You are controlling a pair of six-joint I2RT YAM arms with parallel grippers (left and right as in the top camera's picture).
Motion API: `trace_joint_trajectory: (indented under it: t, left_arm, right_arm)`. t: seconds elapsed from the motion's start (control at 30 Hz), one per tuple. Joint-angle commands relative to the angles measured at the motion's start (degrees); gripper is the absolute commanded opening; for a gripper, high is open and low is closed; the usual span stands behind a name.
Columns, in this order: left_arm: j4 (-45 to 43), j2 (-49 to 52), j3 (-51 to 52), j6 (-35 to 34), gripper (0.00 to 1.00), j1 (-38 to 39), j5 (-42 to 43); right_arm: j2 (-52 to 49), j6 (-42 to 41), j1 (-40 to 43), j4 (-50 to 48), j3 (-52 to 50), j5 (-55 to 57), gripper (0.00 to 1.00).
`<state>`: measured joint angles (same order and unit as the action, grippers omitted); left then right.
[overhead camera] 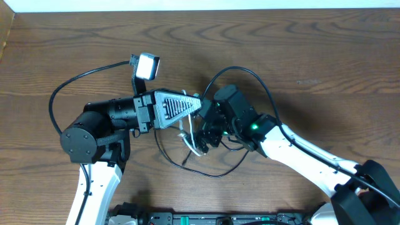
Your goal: Untangle cables
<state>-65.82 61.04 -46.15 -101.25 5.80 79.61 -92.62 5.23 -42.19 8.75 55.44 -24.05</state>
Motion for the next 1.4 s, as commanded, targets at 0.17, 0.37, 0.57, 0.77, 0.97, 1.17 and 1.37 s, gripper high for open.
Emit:
trace_joint_trajectory:
  t: [0.17,0.37,0.57,0.77,0.97,1.17,1.37]
  left_arm:
    - [-0.5,-1.9,-0.3,-1.6,0.08,-0.3,-1.7]
    - [-0.5,-3.1,-0.3,-2.8,0.07,-3.4,-1.6]
    - [-0.5,-3.9,-0.3,-3.0,0.07,-7.6,-1.1]
    - [-0.5,-3.9,-0.3,-3.0,0.07,-9.3,0.9]
    - [-0.5,-3.9,-0.3,-3.0,0.07,-10.3,2.9]
    - [-0.5,-3.8,-0.3,-3.0,0.08,-12.1,2.9]
    - [-0.5,-3.8,-0.2,-3.0,0.08,-13.7,3.6]
  right_arm:
    - [-8.8,-6.4,2.1,0.2,0.0,21.2,0.99]
    - [-10.4,-10.1,6.7,1.5,0.0,23.5,0.99]
    - [-10.4,-11.6,11.0,3.5,0.0,22.6,0.99]
    - [-10.4,-11.6,13.8,4.4,0.0,20.9,0.99]
    - [-10.4,-13.8,19.1,7.5,0.0,22.6,0.99]
    - [-10.3,-8.4,23.8,7.1,0.2,-0.2,0.99]
    - [-7.3,3.3,28.1,9.3,1.3,-33.3,0.99]
